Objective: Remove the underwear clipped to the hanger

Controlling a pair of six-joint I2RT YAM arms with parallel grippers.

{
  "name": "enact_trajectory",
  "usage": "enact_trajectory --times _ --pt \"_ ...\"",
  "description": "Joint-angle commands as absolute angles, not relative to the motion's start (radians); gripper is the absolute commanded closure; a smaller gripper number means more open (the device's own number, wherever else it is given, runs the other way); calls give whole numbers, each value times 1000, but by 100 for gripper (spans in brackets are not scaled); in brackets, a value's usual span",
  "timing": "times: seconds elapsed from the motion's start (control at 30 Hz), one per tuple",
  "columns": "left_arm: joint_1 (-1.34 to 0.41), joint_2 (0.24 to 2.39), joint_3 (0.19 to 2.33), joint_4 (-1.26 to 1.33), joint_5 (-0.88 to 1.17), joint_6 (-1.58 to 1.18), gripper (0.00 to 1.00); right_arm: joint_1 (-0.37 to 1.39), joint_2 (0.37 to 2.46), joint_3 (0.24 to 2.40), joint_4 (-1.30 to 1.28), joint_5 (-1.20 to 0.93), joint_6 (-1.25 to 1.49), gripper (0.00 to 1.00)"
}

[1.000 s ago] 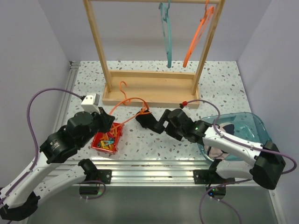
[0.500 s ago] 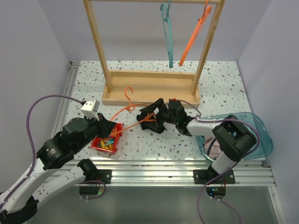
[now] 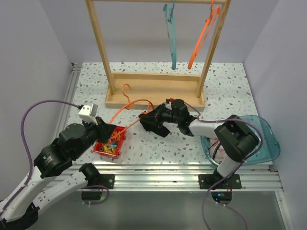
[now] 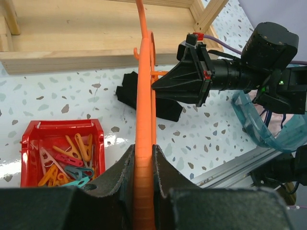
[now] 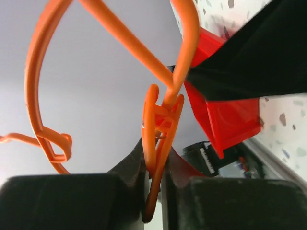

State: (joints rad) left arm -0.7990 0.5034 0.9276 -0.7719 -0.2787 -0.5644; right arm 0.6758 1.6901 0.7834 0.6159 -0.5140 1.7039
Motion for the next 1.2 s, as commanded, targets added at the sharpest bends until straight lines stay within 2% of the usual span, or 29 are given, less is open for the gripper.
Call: enact_trajectory --times 0.0,0.03,0.27,0.43,0.57,0.63,0.7,0.8,0.93,1.17 --pt "-798 503 957 -749 -288 -555 100 675 1709 776 672 -589 1733 96" --pt "-798 505 957 -749 -291 -554 100 675 1710 772 678 -594 1736 100" --pt "-798 511 968 -759 -354 -558 100 676 1681 733 689 -620 1726 100" --pt "-798 558 971 -796 -391 -578 100 675 1597 652 911 -583 1738 100" --pt "-799 571 966 -789 -397 -587 100 675 1551 623 965 -644 1706 100" --pt "-798 561 969 -778 -425 -591 100 681 1517 630 902 -702 1669 100" --pt "-798 560 986 -782 -452 -583 100 716 1482 690 627 -784 1498 100" --pt "-798 546 1012 -778 -475 -560 100 788 1453 868 128 -772 1133 100" --pt "-799 503 1087 -791 -526 -529 100 931 1512 982 63 -787 1049 100" --pt "-798 476 1167 -922 -711 -572 100 1046 1698 1219 -58 -701 977 100"
